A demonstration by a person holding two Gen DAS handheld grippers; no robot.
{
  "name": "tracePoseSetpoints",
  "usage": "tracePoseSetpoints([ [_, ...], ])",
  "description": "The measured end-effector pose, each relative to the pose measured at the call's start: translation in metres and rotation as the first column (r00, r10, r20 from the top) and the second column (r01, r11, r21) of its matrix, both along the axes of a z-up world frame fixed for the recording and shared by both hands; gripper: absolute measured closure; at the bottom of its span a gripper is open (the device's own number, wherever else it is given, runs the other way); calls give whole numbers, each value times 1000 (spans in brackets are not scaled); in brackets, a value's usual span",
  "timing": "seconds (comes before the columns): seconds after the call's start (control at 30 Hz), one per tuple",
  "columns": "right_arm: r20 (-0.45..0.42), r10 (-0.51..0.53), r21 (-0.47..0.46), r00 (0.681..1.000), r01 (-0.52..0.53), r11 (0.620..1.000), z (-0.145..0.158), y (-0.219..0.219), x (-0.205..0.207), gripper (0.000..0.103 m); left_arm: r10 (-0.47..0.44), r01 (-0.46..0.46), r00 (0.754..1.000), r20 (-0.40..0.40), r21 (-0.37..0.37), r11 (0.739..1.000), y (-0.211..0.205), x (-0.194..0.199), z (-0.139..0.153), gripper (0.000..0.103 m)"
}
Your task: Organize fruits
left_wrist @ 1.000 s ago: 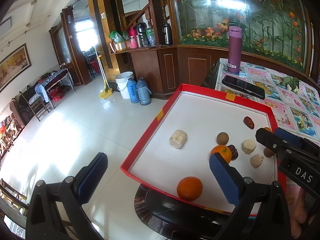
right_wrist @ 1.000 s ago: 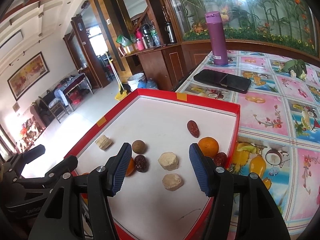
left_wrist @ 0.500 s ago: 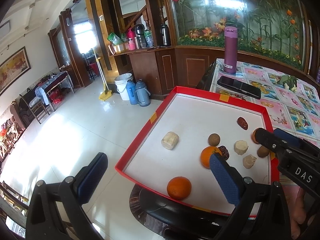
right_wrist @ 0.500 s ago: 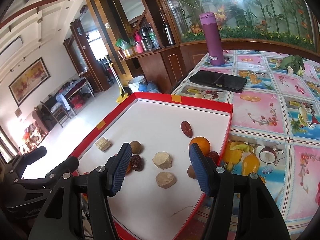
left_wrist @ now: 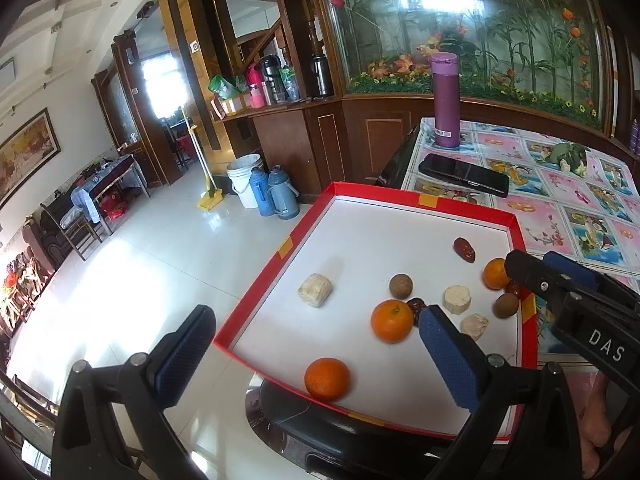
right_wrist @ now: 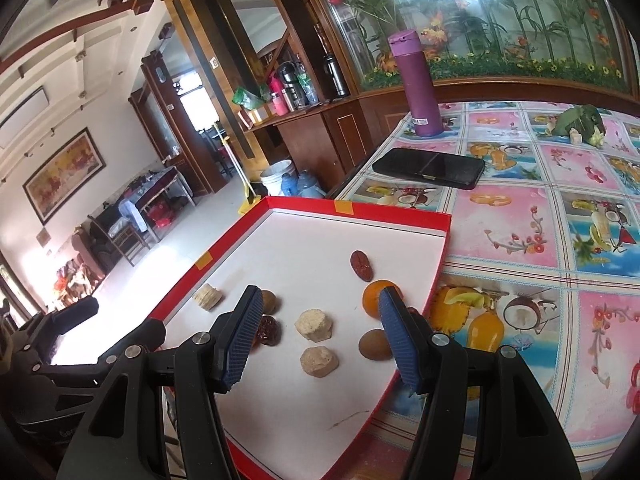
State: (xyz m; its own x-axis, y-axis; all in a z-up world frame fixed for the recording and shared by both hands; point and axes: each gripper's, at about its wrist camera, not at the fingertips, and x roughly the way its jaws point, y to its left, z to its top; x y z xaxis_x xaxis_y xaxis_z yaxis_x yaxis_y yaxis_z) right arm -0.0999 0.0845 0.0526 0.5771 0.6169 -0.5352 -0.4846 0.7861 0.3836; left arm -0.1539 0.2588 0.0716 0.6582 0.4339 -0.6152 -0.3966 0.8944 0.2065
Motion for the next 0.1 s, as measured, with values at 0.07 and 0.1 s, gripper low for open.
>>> tracePoseSetpoints([
  [0.07,-2,-21,11,1000,21,1000,1,-13,2,44,-21,21,1000,-2,2,1000,-11,4,2,0],
  [0.1,-3,-40,12,999,40,999,1,-23,5,44,-36,36,999,-5,4,999,-18,6,3,0],
])
